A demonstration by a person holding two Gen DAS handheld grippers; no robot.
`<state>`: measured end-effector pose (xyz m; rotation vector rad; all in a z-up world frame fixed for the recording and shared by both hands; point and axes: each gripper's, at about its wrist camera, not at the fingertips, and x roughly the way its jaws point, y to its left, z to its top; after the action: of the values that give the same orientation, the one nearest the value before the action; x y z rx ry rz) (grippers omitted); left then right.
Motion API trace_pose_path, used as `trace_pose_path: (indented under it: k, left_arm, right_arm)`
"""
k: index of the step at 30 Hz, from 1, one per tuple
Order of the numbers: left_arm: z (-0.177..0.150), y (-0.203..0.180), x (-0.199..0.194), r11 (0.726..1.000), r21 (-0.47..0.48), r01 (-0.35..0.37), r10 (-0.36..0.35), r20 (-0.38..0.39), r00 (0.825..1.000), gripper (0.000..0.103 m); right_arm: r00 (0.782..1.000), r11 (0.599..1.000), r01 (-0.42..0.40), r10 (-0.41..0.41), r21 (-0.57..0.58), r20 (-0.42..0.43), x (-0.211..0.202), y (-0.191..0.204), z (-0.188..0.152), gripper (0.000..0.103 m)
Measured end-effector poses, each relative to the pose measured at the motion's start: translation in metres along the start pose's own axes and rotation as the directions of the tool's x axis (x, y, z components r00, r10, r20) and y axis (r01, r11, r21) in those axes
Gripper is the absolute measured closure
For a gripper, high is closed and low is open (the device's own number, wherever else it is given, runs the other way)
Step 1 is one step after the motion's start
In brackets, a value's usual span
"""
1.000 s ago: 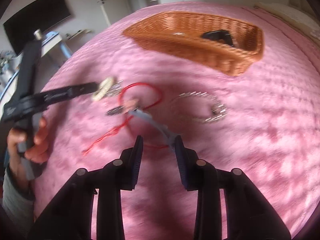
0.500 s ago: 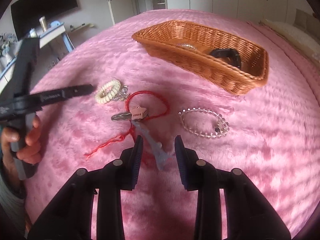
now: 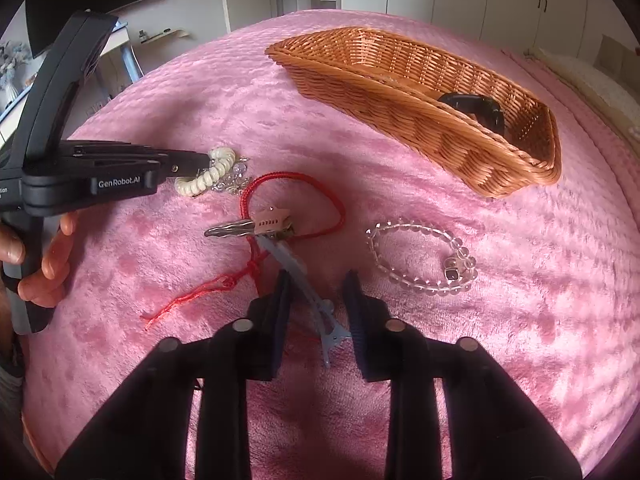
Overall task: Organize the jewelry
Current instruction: 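Grasp the cream coil hair tie with the left tool while the right tool grasps a blue hair clip, then carry the cream hair tie and blue clip into the basket and release both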
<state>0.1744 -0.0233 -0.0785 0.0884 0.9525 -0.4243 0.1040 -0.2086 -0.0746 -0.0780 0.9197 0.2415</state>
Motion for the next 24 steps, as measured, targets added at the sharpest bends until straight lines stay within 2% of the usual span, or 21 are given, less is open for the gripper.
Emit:
trace_pose_path:
  k: [2, 6, 9, 15, 20, 24]
  left_arm:
    - [-0.002, -0.001, -0.002, 1.000, 0.011, 0.002, -0.002, 0.001, 1.000, 0.093]
    - [-0.007, -0.003, -0.008, 1.000, 0.016, -0.005, 0.005, 0.020, 1.000, 0.094]
    - [-0.009, 0.000, -0.016, 1.000, -0.009, -0.014, 0.014, 0.043, 0.999, 0.094]
    - [-0.017, 0.010, -0.042, 0.997, -0.074, 0.037, -0.029, 0.105, 0.994, 0.094]
    - [-0.019, 0.003, -0.065, 0.995, -0.072, 0.064, -0.052, 0.154, 0.987, 0.094]
    - [-0.006, -0.010, -0.091, 0.996, -0.051, 0.072, -0.059, 0.226, 0.972, 0.094]
  right_arm:
    - [1.000, 1.000, 0.009, -0.009, -0.003, 0.007, -0.003, 0.002, -0.003, 0.094]
    - [1.000, 0.999, 0.011, -0.012, 0.039, 0.017, -0.009, -0.006, -0.007, 0.094]
    - [1.000, 0.995, -0.021, 0.018, 0.103, 0.024, -0.016, -0.021, -0.011, 0.094]
    - [0.998, 0.985, -0.037, 0.028, 0.167, 0.056, -0.033, -0.036, -0.018, 0.094]
    - [0.993, 0.983, -0.039, 0.018, 0.179, 0.120, -0.063, -0.040, -0.015, 0.094]
    - [0.981, 0.983, -0.028, -0.008, 0.180, 0.193, -0.092, -0.047, 0.001, 0.094]
